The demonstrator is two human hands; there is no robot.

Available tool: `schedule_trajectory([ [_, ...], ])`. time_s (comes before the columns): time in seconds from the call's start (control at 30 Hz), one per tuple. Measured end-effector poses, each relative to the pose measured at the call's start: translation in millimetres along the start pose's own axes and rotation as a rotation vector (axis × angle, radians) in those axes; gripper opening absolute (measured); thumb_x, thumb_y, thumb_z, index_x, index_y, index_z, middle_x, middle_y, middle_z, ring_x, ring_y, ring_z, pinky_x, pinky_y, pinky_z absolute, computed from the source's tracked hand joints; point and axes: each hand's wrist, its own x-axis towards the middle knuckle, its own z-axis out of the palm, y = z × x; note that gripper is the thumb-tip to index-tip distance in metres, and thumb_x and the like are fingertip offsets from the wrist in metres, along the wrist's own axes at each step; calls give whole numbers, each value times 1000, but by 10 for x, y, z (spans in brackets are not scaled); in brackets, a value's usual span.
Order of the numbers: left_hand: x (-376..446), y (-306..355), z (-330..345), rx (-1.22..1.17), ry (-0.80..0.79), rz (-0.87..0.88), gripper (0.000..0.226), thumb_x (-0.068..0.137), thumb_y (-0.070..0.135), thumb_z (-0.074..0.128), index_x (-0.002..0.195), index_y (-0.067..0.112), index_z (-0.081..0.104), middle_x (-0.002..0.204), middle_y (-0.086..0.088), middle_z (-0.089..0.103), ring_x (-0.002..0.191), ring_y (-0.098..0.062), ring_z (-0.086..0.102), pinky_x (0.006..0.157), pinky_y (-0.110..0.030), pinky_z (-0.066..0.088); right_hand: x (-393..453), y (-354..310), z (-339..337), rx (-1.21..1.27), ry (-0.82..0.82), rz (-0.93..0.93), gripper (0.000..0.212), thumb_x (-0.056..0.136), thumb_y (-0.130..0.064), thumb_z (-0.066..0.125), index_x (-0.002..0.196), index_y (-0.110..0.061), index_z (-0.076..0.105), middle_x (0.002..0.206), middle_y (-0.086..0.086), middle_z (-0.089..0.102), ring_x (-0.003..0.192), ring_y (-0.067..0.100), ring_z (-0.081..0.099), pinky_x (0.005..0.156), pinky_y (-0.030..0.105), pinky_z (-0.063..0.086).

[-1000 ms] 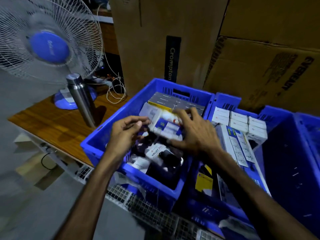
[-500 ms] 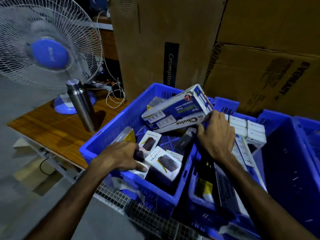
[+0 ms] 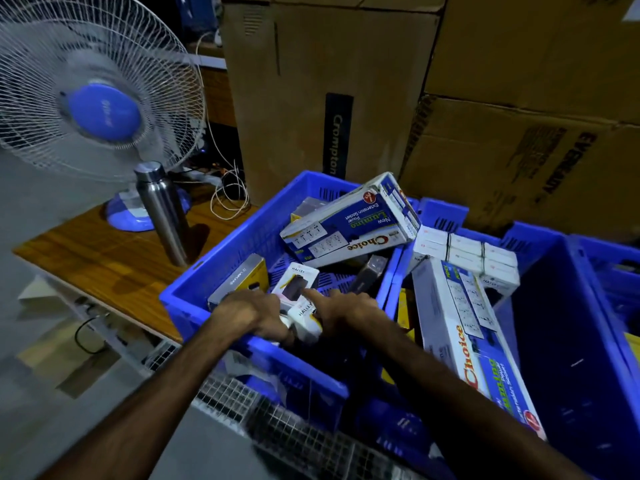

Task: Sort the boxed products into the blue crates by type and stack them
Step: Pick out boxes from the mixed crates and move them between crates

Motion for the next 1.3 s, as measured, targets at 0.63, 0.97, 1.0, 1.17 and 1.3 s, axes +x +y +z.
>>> schedule_trajectory([
  [0.63,-505,643,-751,-677,669,589,65,68,56,86,126,35,64,108,16,73,89,11,66,77,-22,57,-1584,1309,43,1166,761,78,103,74,-50,87,153,-60,21,158,-18,42,141,1,42,116,42,42],
  [0.97,16,2308,-1040,-270,557,798,85,57,68,74,136,43,54,134,9,65,124,-18,58,102,-40,49,-2270,2278,609,715,463,561,127,61,-89,63,161,-39,2,143,3,55,130,24,56,104,43,50],
  [1.0,87,2460,-1122,-225,567,808,85,58,65,74,137,41,55,134,5,65,124,-22,57,102,-41,48,-2273,2290,625,669,457,605,125,65,-85,61,162,-33,1,147,10,49,134,31,52,104,47,48],
  [1.17,459,3289,-1330,-169,497,850,77,71,32,89,141,23,57,142,-3,62,131,-25,55,103,-30,40,-2304,2194,577,503,422,680,67,91,-59,58,139,-14,47,149,15,32,126,38,57,97,47,49],
  [1.3,792,3692,-1159,-224,344,821,80,73,33,88,145,25,54,147,-1,58,133,-20,55,109,-35,46,-2301,2174,668,438,546,631,48,94,-50,57,129,-17,53,147,6,29,126,33,54,89,46,50],
])
